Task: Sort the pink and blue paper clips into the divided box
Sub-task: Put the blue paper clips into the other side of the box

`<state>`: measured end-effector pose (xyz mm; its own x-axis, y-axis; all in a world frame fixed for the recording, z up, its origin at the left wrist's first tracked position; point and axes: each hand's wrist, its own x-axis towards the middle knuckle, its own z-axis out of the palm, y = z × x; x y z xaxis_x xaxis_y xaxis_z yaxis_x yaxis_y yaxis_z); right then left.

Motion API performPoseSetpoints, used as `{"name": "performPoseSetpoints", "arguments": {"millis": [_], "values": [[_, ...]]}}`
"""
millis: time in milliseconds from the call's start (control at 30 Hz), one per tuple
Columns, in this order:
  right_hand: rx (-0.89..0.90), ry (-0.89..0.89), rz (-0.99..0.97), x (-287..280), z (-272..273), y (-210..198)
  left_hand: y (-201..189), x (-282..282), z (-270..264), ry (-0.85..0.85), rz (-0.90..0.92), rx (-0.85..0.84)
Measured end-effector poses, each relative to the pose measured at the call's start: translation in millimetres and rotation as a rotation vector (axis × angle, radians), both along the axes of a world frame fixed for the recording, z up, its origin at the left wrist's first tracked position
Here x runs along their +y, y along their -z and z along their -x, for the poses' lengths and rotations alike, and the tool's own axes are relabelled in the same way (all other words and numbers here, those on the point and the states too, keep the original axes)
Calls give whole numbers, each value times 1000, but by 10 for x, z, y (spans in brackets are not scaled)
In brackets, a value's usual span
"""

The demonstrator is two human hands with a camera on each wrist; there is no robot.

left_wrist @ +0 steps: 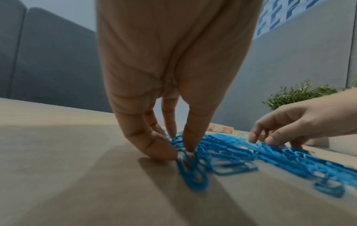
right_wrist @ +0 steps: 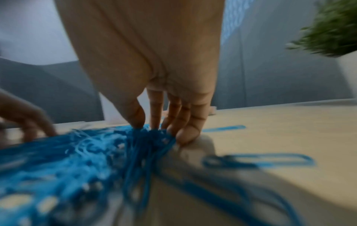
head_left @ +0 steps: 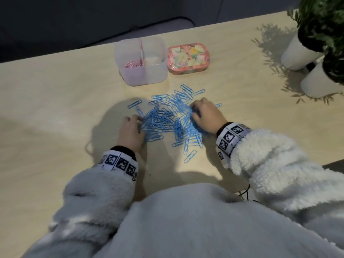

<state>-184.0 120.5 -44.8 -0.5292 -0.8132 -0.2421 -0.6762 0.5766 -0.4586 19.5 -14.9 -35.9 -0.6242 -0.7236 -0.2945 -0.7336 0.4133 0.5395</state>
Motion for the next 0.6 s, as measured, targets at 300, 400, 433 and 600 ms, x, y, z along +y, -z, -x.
{"name": "performPoseSetpoints", "arguments": {"millis": [300,400,433,600], "values": [[122,279,-44,-541,412,-170,-18,-507,368,22,168,-124],[76,204,-83,-700,285,-129,-9,-484,497,122,134,-271],[51,134,-60,-749,201,-120,-14,-444,535,159,130,-278],[-31,-183,-70,-838,-152,-108,-76,-383,565,238,62,-178]]}}
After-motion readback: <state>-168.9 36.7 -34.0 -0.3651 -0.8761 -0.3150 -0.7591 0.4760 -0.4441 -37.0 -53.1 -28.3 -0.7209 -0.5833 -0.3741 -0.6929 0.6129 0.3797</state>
